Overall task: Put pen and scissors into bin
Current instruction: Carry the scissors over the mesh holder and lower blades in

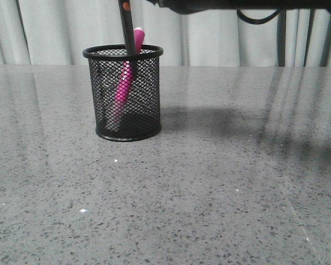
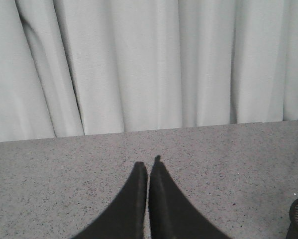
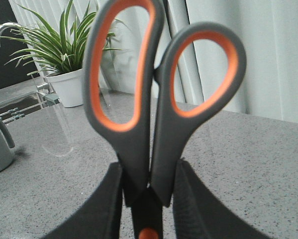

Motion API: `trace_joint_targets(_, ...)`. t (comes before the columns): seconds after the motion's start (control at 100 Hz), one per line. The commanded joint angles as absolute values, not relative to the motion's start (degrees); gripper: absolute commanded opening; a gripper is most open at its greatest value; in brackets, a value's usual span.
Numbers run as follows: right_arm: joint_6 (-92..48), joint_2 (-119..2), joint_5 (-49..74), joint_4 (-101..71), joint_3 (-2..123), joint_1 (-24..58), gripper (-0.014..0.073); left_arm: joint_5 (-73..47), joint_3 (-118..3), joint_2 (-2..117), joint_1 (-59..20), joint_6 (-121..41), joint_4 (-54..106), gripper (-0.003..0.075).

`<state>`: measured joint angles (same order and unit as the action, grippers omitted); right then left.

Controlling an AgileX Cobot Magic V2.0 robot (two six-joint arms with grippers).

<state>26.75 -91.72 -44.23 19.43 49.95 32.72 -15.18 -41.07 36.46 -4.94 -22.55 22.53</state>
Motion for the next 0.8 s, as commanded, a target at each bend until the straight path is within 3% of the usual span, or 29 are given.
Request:
trace_joint_targets(0.0,26.1,-90.2,-51.1,18.6,51.3,32.3,-0.0075,-11.1,-42.8,36.3,-4.8,-22.1,23.0,-0.0022)
trace_joint_targets(0.79,19.7,-90.3,-53.5,18.6,44.6,32.3,-0.0075,-11.3,-42.8,36.3,-4.8,-22.3,23.0,-0.0022)
